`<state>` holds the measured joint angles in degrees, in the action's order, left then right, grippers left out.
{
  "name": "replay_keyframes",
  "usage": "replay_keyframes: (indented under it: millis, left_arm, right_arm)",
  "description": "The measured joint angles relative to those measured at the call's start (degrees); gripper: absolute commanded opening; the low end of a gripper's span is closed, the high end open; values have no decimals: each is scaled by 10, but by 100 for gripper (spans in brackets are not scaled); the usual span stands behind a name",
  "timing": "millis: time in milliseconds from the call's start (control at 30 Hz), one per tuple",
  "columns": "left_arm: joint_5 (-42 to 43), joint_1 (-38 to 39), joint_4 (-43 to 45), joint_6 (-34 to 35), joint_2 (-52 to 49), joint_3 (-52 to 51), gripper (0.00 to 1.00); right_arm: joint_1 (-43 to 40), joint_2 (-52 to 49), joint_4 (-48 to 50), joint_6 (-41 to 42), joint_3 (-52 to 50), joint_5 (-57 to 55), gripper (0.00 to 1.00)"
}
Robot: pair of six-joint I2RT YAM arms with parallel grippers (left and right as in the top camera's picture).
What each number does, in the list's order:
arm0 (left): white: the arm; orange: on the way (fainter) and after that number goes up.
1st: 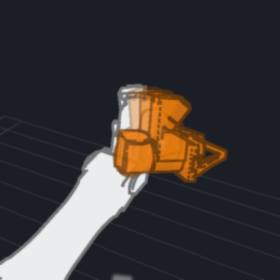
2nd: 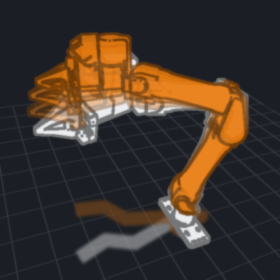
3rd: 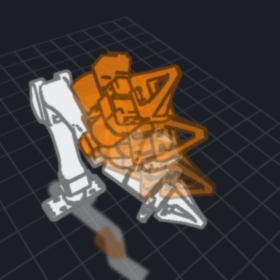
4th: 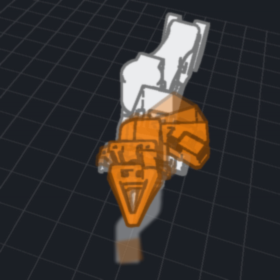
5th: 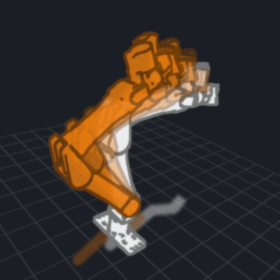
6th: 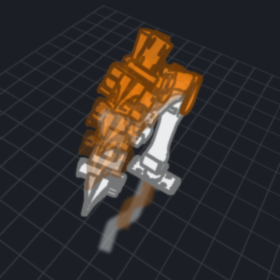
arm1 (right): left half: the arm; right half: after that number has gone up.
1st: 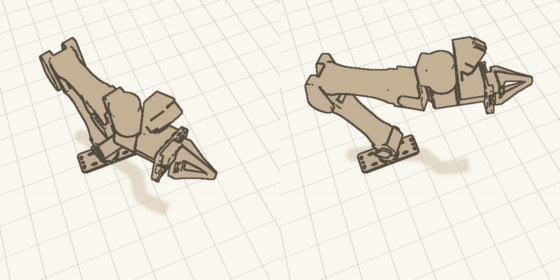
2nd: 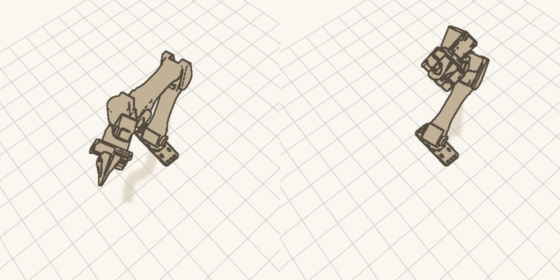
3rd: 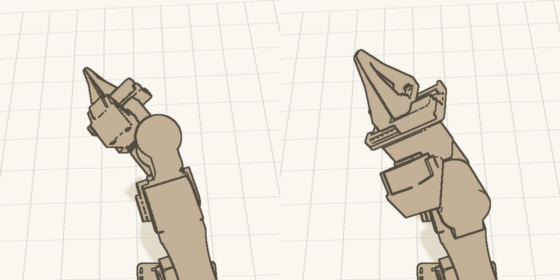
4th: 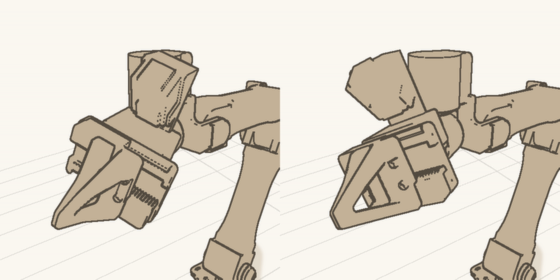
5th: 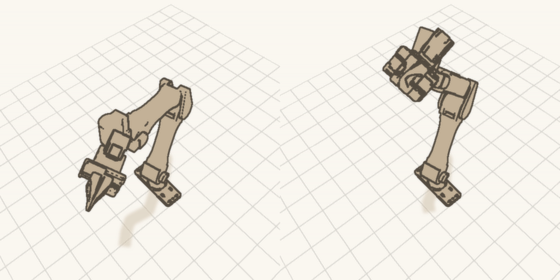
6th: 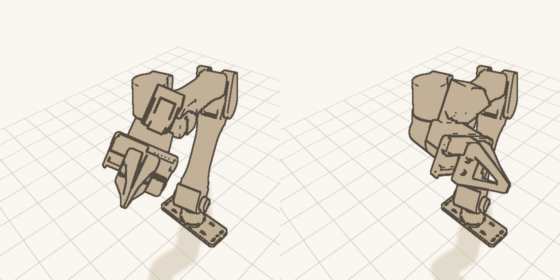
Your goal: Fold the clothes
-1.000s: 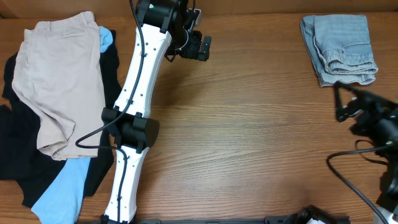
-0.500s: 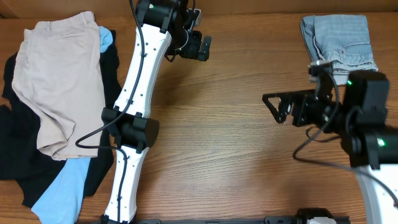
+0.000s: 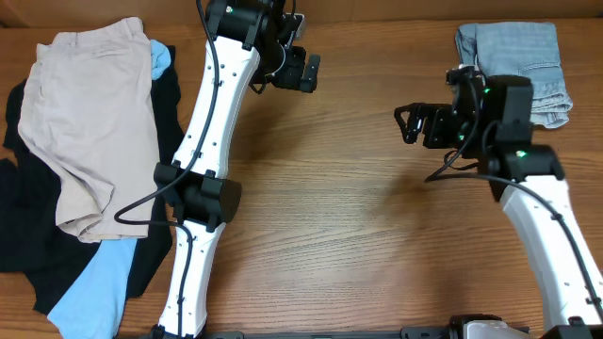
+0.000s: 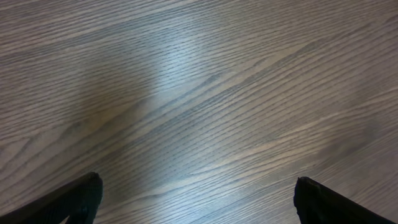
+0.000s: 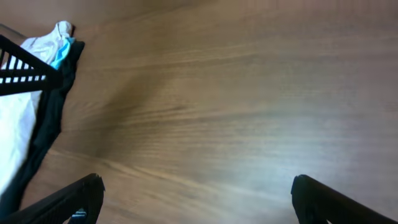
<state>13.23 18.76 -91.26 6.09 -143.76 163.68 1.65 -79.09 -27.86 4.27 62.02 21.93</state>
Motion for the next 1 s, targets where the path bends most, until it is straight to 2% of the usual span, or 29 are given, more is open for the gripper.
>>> replay_keyframes:
  millis: [167,500,567,767,1000]
  left_arm:
    - [0,0,0,0,0,0,100]
    - [0,0,0,0,0,0,100]
    - [0,0,0,0,0,0,100]
    - [0,0,0,0,0,0,100]
    - [0,0,0,0,0,0,100]
  right_arm:
    - [42,59,126,1,-108,-37,100]
    - [58,378,296,0,-412,-89,100]
    - [58,465,308,0,-489,-97,100]
    - [58,612,320,0,-602,-105,100]
    - [56,683,291,0,-610,-111,100]
